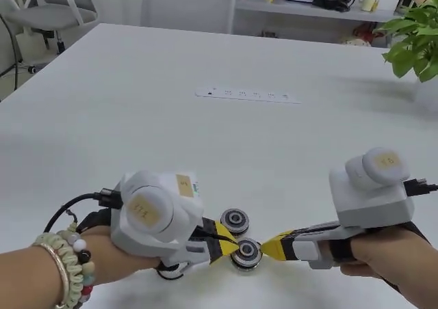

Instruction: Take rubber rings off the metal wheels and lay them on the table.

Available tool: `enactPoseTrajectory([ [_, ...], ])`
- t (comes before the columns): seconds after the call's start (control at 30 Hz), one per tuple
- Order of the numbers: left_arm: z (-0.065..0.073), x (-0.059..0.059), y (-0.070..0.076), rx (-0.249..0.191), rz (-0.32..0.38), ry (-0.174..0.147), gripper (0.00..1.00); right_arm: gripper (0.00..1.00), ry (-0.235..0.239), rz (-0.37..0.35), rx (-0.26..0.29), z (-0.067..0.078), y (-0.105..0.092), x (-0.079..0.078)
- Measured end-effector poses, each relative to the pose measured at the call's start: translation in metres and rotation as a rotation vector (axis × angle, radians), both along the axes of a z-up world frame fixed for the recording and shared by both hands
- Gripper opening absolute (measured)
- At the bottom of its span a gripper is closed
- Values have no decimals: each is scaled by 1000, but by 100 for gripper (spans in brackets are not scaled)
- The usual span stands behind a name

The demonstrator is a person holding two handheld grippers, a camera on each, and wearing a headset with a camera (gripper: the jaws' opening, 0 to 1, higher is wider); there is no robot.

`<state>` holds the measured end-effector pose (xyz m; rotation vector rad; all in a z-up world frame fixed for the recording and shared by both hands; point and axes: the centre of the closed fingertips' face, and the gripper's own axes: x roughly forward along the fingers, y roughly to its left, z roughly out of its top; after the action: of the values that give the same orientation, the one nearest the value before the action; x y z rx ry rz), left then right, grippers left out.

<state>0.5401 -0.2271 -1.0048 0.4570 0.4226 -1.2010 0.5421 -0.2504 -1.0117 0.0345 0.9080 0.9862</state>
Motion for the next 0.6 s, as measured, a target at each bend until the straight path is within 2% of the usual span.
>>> enactPoseTrajectory([
  [0.27,0,-2,-1,-5,0,-4,2,0,21,-13,20,1,1,0],
  [0.5,0,-2,-1,12,-12,-34,2,0,34,-28,45,5,3,0],
  [0.6,1,-2,-1,10,-8,-31,2,0,32,-27,38,5,3,0],
])
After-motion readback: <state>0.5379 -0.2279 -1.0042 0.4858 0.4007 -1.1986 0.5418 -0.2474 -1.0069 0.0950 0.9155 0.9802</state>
